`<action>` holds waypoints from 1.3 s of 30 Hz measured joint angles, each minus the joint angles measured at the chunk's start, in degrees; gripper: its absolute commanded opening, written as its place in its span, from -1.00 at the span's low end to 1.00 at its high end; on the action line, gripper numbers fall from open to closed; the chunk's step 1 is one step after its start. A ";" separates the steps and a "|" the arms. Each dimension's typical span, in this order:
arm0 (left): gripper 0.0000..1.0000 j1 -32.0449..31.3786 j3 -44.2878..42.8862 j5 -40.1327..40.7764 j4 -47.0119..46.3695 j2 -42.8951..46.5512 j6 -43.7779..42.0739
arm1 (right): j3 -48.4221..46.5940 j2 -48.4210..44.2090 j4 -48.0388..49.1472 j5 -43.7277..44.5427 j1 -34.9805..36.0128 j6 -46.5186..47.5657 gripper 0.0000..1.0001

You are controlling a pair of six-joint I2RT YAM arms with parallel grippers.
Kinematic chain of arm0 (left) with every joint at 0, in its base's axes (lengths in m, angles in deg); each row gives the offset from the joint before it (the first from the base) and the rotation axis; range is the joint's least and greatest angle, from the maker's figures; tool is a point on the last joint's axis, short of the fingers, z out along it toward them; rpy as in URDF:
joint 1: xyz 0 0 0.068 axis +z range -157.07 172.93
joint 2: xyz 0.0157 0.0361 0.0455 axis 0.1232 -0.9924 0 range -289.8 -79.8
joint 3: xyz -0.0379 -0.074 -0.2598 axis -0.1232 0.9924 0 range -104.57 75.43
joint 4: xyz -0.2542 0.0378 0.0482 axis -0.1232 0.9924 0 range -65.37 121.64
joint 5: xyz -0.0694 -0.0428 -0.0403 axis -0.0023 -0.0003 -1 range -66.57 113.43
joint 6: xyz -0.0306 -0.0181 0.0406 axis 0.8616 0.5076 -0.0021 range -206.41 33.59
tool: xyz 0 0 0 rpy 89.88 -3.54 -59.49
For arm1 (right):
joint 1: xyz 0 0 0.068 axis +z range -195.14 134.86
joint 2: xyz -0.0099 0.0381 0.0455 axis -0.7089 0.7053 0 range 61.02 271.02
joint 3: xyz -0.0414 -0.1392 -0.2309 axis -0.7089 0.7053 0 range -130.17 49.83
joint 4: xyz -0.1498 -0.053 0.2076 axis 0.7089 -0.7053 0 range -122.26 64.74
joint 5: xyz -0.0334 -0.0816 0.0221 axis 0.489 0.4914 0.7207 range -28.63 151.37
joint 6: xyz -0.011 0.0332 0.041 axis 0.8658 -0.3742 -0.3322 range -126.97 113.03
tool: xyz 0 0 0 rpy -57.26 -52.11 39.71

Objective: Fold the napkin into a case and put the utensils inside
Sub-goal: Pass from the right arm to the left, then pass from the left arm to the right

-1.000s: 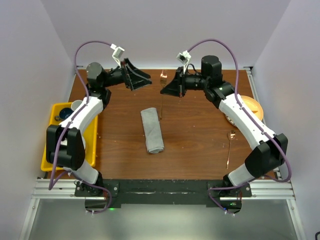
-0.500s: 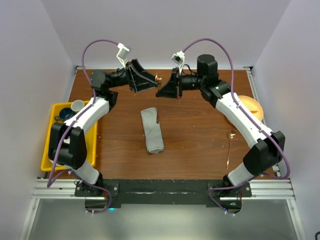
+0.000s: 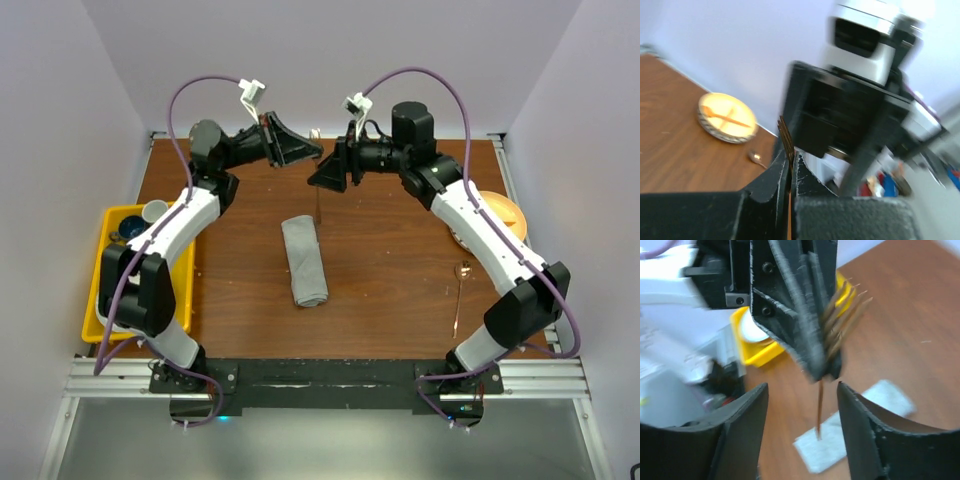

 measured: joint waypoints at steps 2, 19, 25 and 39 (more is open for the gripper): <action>-1.00 0.22 -3.02 6.05 10.54 0.26 -5.79 | -1.79 -0.02 -0.79 5.46 0.09 1.99 0.44; -1.00 -5.64 -24.04 57.88 60.98 0.72 -12.41 | -3.87 2.14 2.95 47.65 11.04 15.28 0.54; -1.00 -6.36 -24.13 62.49 63.93 0.76 -10.14 | -7.30 8.87 3.87 52.48 13.16 17.57 0.32; 1.00 -5.18 -19.10 59.58 58.36 4.83 -12.87 | -9.92 12.44 3.45 52.65 12.96 18.64 -1.00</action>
